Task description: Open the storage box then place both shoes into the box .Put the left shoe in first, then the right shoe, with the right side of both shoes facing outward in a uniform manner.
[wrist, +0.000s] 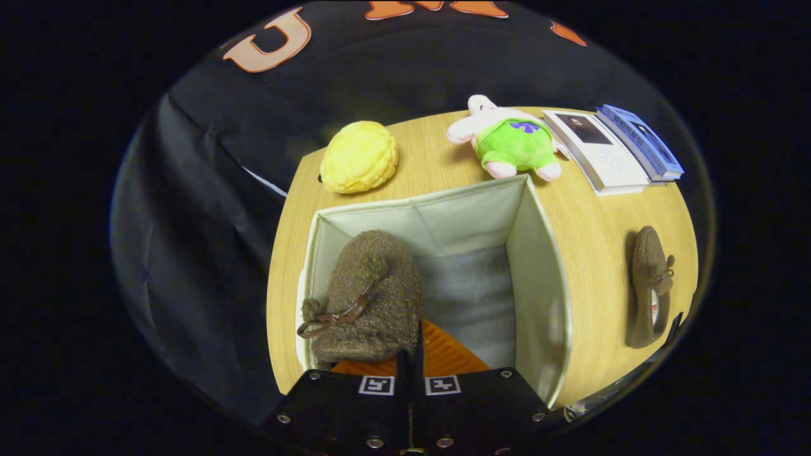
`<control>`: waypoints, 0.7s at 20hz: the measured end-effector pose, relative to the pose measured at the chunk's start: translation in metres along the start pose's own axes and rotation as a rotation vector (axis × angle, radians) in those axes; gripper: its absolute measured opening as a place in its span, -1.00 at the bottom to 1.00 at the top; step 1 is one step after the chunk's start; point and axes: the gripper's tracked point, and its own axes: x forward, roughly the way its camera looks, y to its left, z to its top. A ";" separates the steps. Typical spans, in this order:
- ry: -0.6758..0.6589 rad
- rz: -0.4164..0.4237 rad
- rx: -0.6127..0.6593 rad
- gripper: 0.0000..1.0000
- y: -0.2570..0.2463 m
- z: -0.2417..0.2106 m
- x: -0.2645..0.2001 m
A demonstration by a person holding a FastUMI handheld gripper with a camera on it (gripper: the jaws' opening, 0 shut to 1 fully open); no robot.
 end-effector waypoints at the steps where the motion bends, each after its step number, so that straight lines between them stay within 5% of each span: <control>1: 0.015 -0.013 0.001 -0.92 -0.001 -0.003 0.005; 7: 0.128 -0.006 0.037 -0.74 -0.001 -0.026 0.030; 9: 0.160 0.028 0.030 -0.55 0.005 -0.031 0.033; 14: 0.173 0.180 -0.039 0.30 0.030 -0.036 0.011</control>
